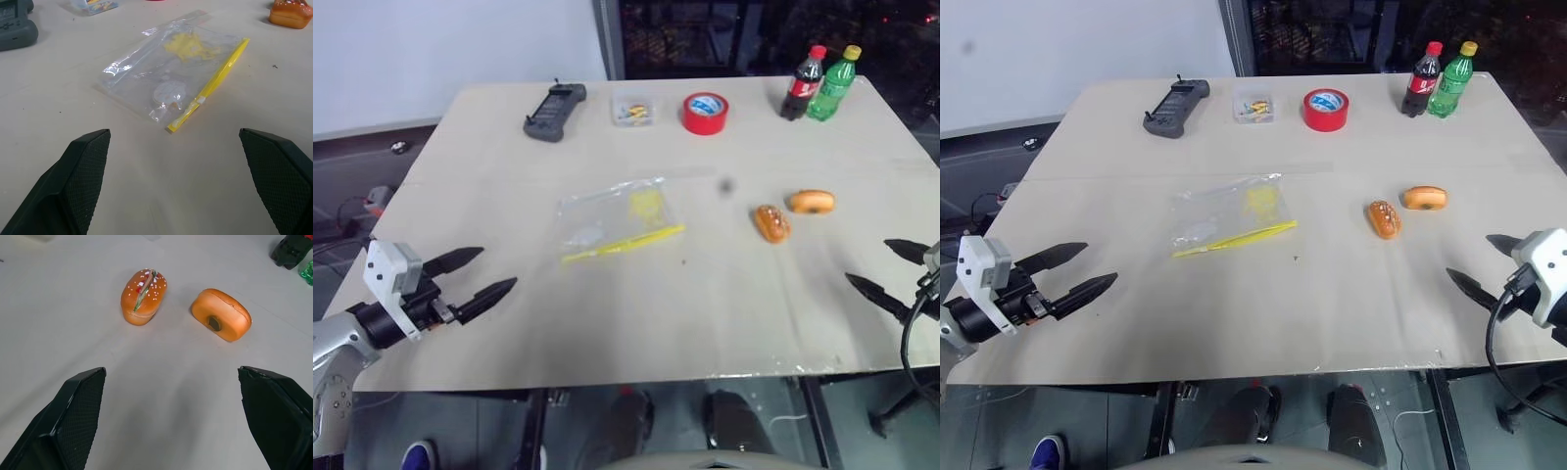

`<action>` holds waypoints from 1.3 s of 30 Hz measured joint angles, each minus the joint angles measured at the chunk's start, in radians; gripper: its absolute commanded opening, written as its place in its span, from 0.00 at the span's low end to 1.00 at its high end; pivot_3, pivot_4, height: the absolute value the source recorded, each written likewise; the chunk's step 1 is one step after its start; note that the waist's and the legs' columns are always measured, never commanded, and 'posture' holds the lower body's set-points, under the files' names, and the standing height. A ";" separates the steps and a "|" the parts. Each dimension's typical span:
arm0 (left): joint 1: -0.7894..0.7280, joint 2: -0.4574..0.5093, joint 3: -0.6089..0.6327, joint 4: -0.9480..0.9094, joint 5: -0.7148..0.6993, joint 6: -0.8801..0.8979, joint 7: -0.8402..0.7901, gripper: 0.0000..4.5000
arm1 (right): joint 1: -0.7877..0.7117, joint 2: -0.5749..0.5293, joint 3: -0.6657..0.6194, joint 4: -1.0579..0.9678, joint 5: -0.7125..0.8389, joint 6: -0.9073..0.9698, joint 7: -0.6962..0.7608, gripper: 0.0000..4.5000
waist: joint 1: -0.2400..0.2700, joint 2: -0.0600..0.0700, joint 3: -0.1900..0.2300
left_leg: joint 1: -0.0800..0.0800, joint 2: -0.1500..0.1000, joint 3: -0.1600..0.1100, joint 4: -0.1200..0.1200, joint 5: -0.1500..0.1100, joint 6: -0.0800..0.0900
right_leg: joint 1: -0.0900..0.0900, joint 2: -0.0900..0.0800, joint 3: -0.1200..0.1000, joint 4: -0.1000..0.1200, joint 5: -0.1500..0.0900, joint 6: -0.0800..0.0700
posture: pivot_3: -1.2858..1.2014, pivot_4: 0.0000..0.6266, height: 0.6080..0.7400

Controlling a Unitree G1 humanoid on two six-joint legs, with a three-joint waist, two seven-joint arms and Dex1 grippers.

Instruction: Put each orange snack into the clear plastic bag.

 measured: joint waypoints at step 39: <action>-1.165 -0.061 -0.536 1.231 0.057 0.888 -0.119 1.00 | -0.341 0.116 0.507 -0.318 -0.014 0.128 -0.152 0.98 | -0.002 -0.003 -0.001 | -0.003 -0.005 -0.004 0.010 0.003 -0.004 | -0.002 0.003 -0.003 0.009 0.001 0.002 | 0.52 0.24 1.00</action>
